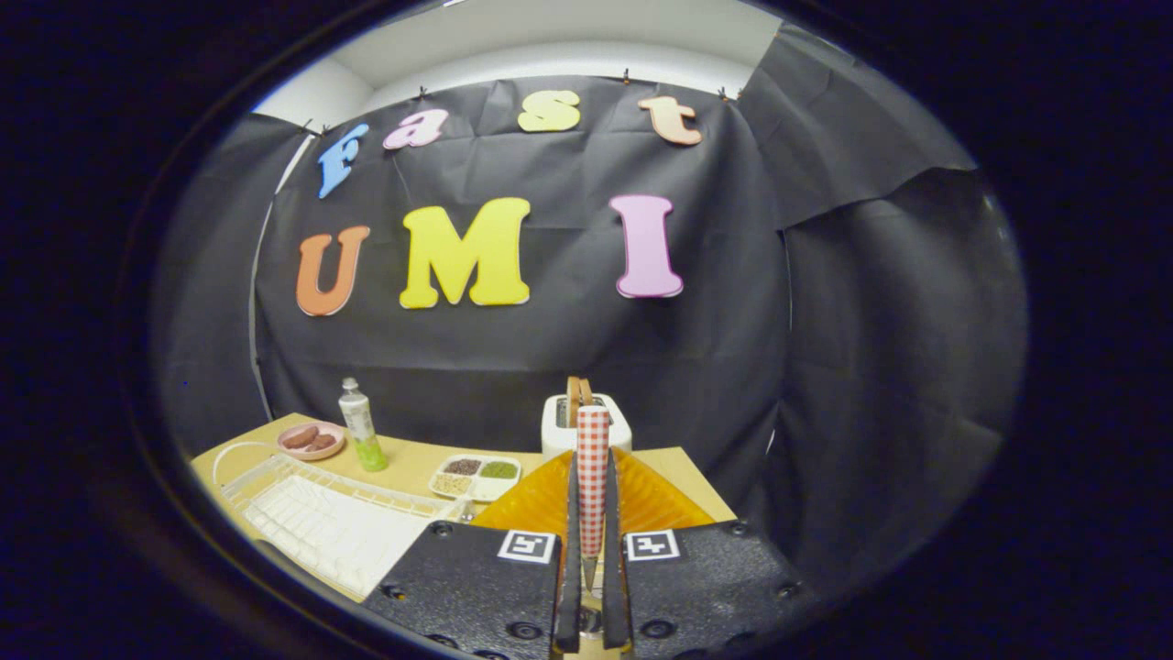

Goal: Take the plate from the dish rack, then take the spoon from the basket and place it into the plate.

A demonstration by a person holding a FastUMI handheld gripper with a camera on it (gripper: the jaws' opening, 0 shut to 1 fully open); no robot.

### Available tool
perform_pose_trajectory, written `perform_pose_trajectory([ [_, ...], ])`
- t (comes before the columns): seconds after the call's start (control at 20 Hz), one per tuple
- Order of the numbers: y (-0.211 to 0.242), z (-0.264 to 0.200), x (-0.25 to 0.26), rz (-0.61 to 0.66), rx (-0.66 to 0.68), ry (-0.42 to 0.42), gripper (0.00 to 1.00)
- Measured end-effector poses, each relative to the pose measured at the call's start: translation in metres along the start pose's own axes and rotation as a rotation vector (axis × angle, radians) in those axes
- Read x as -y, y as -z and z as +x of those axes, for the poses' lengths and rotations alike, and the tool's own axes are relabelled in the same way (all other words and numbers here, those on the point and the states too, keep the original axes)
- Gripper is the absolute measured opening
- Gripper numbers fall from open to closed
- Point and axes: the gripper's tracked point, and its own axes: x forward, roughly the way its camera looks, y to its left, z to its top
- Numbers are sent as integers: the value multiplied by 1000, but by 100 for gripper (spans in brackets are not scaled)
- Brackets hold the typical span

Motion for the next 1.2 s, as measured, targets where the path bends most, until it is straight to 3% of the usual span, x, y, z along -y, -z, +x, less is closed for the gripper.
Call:
perform_pose_trajectory([
  [0.25,-30,-73,-47,13,90,-36,15],
  [0.5,-23,-150,-106,62,175,-30,15],
  [0.85,51,-213,-205,51,140,-140,18],
  [1.2,103,-232,-235,55,130,-123,20],
])
